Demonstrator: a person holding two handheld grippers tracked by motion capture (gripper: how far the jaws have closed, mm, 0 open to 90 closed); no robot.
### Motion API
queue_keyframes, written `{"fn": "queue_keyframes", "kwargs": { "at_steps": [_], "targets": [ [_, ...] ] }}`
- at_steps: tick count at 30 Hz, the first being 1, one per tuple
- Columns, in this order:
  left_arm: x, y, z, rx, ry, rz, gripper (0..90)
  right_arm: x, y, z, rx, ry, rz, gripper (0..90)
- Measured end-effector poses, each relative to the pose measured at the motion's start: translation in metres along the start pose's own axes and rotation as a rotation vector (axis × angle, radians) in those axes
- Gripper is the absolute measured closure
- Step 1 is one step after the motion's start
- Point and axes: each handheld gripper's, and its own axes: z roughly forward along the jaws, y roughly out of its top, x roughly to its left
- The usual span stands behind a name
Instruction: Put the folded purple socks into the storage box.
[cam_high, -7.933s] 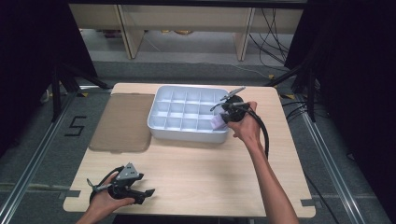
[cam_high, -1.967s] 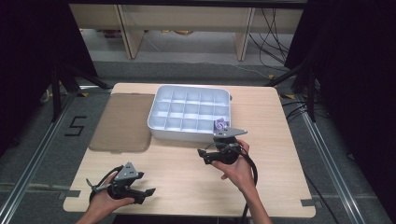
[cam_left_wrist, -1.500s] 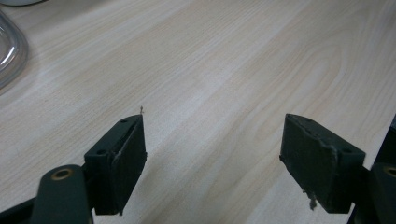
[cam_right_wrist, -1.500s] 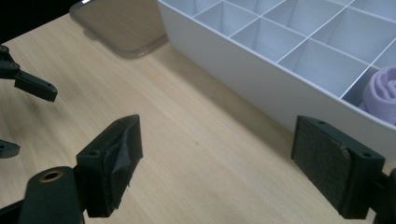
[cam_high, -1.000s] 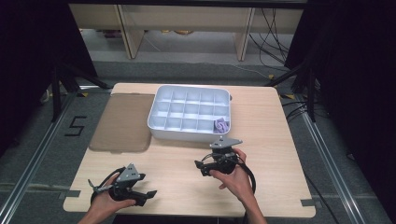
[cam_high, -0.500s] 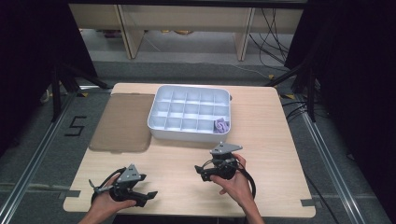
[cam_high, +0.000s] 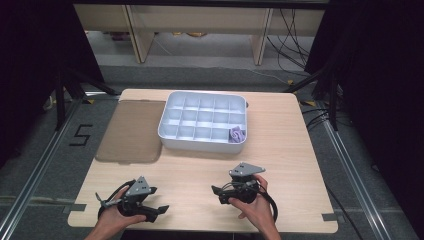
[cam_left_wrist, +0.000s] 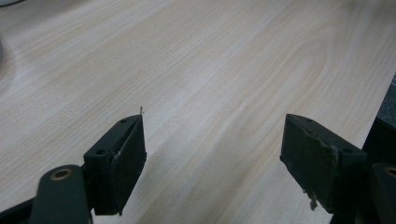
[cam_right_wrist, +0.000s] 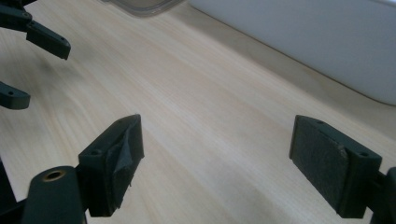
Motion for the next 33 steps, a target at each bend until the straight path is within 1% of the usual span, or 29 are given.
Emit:
{"fn": "queue_keyframes", "kwargs": {
  "at_steps": [2,3,4,5,7,8,9,10,11,12,13,14,15,16,17,18,19,20,21,22,23,24,25,26,27,28,29,31,33],
  "targets": [
    [-0.001,0.0,0.001,0.001,0.006,-0.015,21.5,0.002,-0.002,0.0,-0.002,0.014,0.006,18.6],
    [-0.001,0.0,0.001,-0.002,0.005,-0.017,21.5,0.002,-0.004,-0.002,0.003,0.006,0.001,18.4],
    [-0.003,0.0,0.002,-0.026,0.0,-0.027,21.4,0.003,-0.005,-0.001,0.0,0.008,0.008,18.4],
    [-0.001,0.0,0.0,0.001,0.001,0.003,21.4,0.004,-0.006,-0.002,0.001,0.006,-0.005,18.3],
    [-0.002,0.0,0.001,0.001,-0.005,0.004,21.3,0.006,-0.009,-0.004,0.004,0.013,0.007,18.3],
    [-0.002,0.0,0.001,0.002,-0.005,0.005,21.0,0.004,-0.01,-0.004,-0.002,0.01,-0.014,18.6],
    [-0.004,-0.001,0.002,-0.009,-0.006,-0.023,20.4,0.006,-0.011,-0.005,0.007,0.015,0.008,19.0],
    [-0.005,0.0,0.003,-0.024,-0.019,-0.027,19.8,0.006,-0.012,-0.005,0.006,0.019,-0.001,19.0],
    [-0.004,0.0,0.001,-0.009,-0.02,0.005,19.1,0.006,-0.014,-0.005,0.002,0.009,0.0,19.0],
    [-0.006,0.0,0.002,-0.029,-0.023,-0.023,18.7,0.006,-0.015,-0.005,0.011,0.012,0.0,18.8],
    [-0.005,0.001,0.002,-0.029,-0.022,0.002,18.1,0.007,-0.017,-0.006,0.013,0.013,0.011,18.8],
    [-0.006,0.001,0.002,-0.028,-0.023,0.003,17.8,0.007,-0.019,-0.006,0.022,0.013,-0.001,18.8],
    [-0.004,0.001,0.001,-0.01,-0.023,0.024,17.7,0.008,-0.02,-0.005,0.018,0.014,0.009,18.7],
    [-0.005,0.001,0.001,-0.005,-0.018,0.017,17.7,0.008,-0.021,-0.006,0.023,0.015,-0.007,18.7],
    [-0.007,0.0,0.002,-0.019,-0.021,-0.006,17.7,0.009,-0.022,-0.006,0.022,0.007,-0.008,18.8],
    [-0.007,0.001,0.003,-0.03,-0.023,0.008,17.7,0.009,-0.022,-0.007,0.028,0.003,-0.017,18.8],
    [-0.006,0.0,0.002,-0.008,-0.02,0.027,17.7,0.008,-0.023,-0.007,0.027,-0.009,-0.047,18.7],
    [-0.007,0.0,0.002,-0.006,-0.022,0.028,17.7,0.011,-0.024,-0.008,0.035,-0.007,-0.033,18.4],
    [-0.007,0.0,0.003,-0.004,-0.021,0.016,17.7,0.01,-0.025,-0.008,0.032,-0.007,-0.042,18.2],
    [-0.007,0.001,0.003,-0.012,-0.024,0.034,17.7,0.011,-0.026,-0.009,0.037,-0.009,-0.037,18.1],
    [-0.008,0.0,0.004,-0.02,-0.027,0.021,17.6,0.011,-0.027,-0.008,0.035,-0.006,-0.035,17.4],
    [-0.007,0.001,0.003,0.002,-0.02,0.049,17.5,0.012,-0.028,-0.009,0.043,-0.017,-0.035,16.8],
    [-0.008,0.0,0.003,-0.003,-0.03,0.031,17.3,0.013,-0.029,-0.009,0.053,-0.022,-0.034,16.7],
    [-0.009,0.0,0.004,-0.014,-0.025,0.026,17.3,0.013,-0.03,-0.008,0.05,-0.034,-0.048,16.6],
    [-0.009,0.0,0.004,-0.015,-0.027,0.037,17.2,0.013,-0.03,-0.008,0.057,-0.039,-0.064,16.6],
    [-0.008,0.0,0.004,0.001,-0.021,0.054,17.3,0.013,-0.031,-0.008,0.043,-0.036,-0.061,16.5],
    [-0.008,0.0,0.004,0.003,-0.023,0.061,17.3,0.014,-0.032,-0.009,0.047,-0.032,-0.059,16.5],
    [-0.009,0.0,0.004,0.006,-0.022,0.042,17.3,0.015,-0.033,-0.009,0.053,-0.025,-0.068,16.5],
    [-0.009,0.0,0.005,0.014,-0.025,0.047,17.3,0.016,-0.034,-0.009,0.052,-0.016,-0.056,16.6]
  ]
}}
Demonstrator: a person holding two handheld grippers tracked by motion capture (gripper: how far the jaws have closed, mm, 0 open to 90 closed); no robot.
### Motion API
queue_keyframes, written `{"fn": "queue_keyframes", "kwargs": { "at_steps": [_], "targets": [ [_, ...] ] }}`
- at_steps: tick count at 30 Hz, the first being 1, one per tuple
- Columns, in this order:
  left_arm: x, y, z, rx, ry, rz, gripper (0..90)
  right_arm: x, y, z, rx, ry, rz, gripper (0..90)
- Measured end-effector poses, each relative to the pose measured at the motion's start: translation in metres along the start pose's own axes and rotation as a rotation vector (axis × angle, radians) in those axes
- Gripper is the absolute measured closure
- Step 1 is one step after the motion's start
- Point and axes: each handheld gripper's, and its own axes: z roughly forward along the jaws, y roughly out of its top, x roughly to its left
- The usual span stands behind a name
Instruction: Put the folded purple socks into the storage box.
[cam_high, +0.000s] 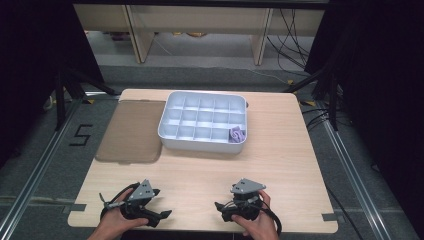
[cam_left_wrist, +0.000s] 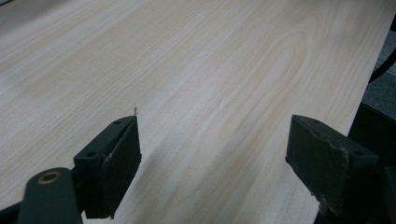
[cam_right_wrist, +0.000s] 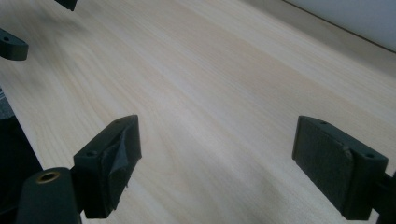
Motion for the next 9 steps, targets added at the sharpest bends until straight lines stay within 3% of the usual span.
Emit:
{"fn": "queue_keyframes", "kwargs": {
  "at_steps": [2,5,6,9],
  "targets": [
    [-0.0004,-0.0003,0.0002,-0.003,-0.001,-0.001,17.3,-0.0011,-0.0007,-0.0002,0.001,-0.002,-0.021,16.6],
    [-0.0004,-0.0007,0.0007,-0.003,0.001,-0.006,17.3,-0.0008,-0.0013,-0.0005,0.011,0.006,-0.008,16.6],
    [0.001,-0.0004,0.0005,0.001,0.01,0.014,17.3,-0.0002,-0.0015,-0.0011,0.009,0.003,0.009,16.6],
    [0.0,-0.0008,0.0009,0.004,0.01,0.002,17.3,-0.0013,-0.0018,-0.0014,0.001,-0.001,-0.003,16.7]
  ]
}}
